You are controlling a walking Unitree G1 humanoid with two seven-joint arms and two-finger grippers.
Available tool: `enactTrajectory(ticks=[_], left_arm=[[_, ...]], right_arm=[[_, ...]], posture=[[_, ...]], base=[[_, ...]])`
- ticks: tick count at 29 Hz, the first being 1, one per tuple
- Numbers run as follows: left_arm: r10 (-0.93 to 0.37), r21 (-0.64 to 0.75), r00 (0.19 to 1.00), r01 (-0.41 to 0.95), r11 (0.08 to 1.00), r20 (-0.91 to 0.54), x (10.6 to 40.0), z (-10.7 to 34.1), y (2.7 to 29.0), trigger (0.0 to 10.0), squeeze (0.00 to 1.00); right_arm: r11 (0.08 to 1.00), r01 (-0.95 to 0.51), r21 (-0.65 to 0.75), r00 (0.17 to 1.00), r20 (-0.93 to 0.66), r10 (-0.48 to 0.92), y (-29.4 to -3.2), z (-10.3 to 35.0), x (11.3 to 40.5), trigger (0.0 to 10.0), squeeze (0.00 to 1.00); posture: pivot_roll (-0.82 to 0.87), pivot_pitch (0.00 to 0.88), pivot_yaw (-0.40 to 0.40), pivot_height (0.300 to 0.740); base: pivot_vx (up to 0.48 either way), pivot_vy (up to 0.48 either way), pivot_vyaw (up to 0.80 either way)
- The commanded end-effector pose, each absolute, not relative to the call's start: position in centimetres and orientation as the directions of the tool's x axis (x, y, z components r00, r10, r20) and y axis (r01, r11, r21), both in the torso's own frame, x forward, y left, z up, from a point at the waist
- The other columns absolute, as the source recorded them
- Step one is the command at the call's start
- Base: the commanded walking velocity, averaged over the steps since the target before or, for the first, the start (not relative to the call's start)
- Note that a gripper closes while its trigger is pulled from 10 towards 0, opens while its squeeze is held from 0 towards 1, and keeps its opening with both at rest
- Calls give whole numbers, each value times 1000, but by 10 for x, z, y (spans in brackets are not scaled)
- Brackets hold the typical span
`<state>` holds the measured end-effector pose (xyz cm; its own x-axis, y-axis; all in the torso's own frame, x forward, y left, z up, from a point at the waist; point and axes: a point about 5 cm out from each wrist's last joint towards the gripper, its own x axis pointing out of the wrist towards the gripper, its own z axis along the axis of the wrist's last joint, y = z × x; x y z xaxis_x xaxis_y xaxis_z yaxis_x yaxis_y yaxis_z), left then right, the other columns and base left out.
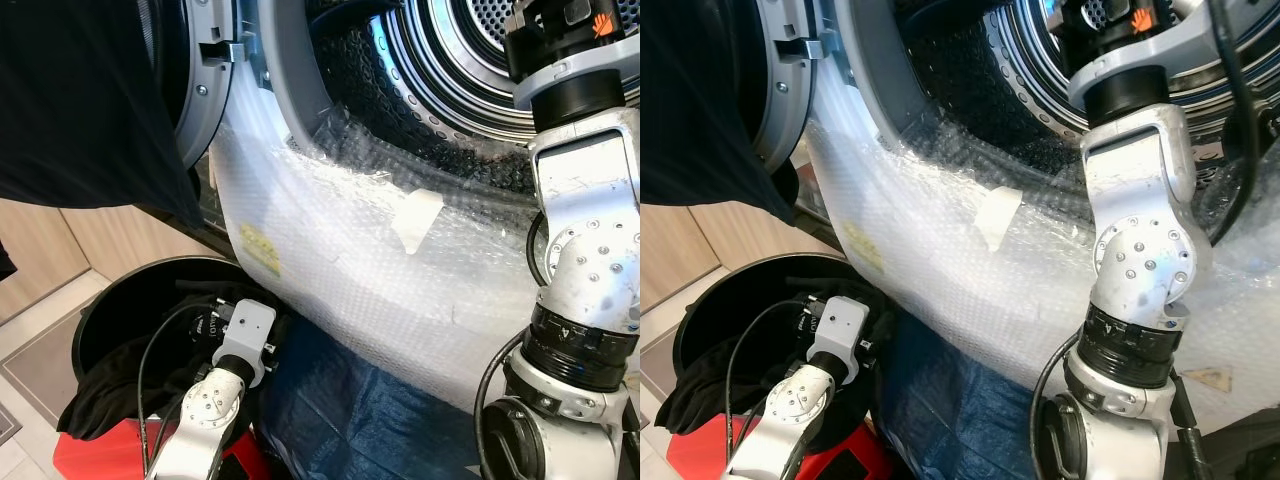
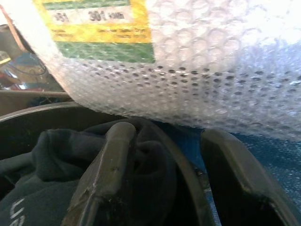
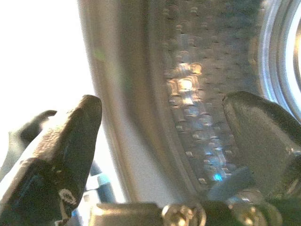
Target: Clothes washing
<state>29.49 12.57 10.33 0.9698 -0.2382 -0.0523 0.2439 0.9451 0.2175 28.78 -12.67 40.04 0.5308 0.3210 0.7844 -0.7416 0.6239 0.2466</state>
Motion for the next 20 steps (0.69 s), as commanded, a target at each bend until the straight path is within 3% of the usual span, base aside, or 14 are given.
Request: enactTrajectory(ticks=[1, 4, 5, 15, 20], left_arm=[[-248, 204, 968, 251, 946, -42, 294, 106, 124, 10000, 0], [-247, 203, 968, 251, 947, -42, 294, 106, 124, 10000, 0], [-251, 208, 967, 254, 945, -38, 294, 107, 124, 10000, 0], [-221, 208, 975, 219, 953, -9, 291, 113, 134, 10000, 0], [-203, 215, 979, 201, 956, -15, 288, 110, 141, 10000, 0]], right_arm=[[550, -814, 187, 443, 813, 378, -122, 402, 275, 10000, 0], [492, -859, 143, 382, 820, 427, -118, 396, 267, 10000, 0], [428, -894, 136, 343, 822, 455, -115, 392, 263, 10000, 0], [306, -942, 136, 316, 664, 678, -97, 320, 254, 10000, 0], [179, -977, 118, 213, 625, 751, -99, 302, 240, 10000, 0]], posture=[[17, 98, -84, 740], [32, 90, -89, 740], [33, 94, -89, 740], [85, 35, -91, 740], [90, 21, -95, 740]], base=[[0, 0, 0], [0, 0, 0], [0, 0, 0], [0, 0, 0], [0, 0, 0]])
